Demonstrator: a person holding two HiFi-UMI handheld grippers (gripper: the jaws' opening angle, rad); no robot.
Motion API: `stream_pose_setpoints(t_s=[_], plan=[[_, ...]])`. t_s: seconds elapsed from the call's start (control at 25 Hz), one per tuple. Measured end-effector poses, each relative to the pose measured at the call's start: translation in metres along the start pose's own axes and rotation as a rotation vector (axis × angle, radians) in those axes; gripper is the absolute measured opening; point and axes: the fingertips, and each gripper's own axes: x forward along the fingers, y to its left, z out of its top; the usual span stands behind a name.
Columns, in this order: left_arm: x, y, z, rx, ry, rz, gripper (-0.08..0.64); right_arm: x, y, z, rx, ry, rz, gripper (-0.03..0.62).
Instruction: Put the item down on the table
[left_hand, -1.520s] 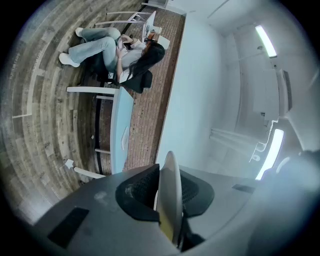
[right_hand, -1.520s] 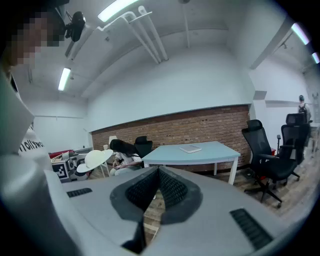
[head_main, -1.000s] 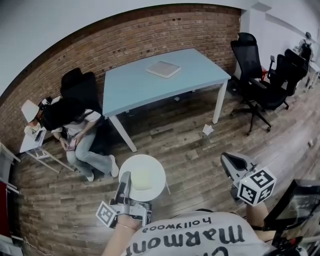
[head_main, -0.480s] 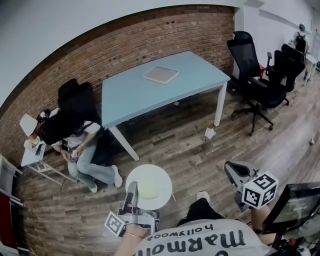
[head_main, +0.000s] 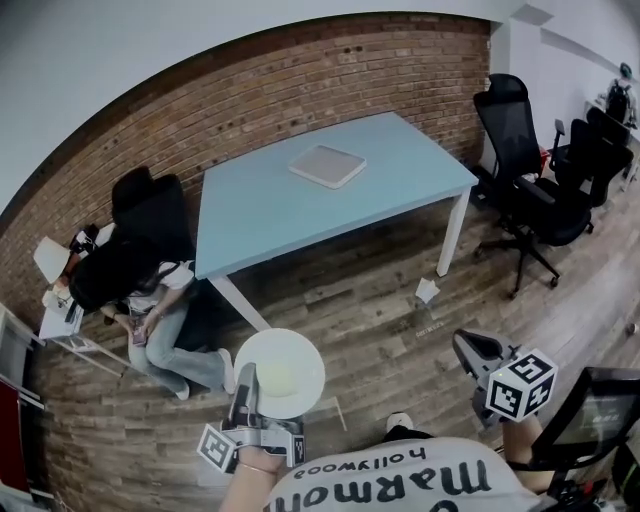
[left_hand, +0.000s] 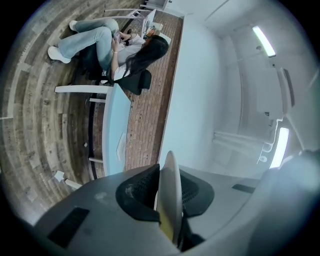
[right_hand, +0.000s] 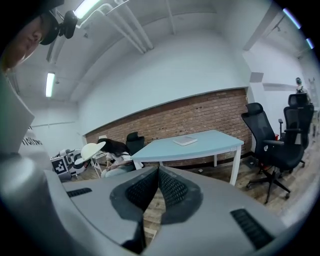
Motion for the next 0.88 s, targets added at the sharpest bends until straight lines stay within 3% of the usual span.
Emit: stream_pose_setpoints(t_s=[0.48, 0.88], plan=[[0.110, 0.056, -0.023, -0.028, -0.084, -0.014, 0.037, 0.088, -0.100, 0.048, -0.071, 0.046, 0.062, 0.011], [0.164, 0.070, -0.026, -0.027, -0.098, -0.016, 0.037, 0.134, -0.128, 0.052, -0.027, 0.082, 0.096, 0.011]])
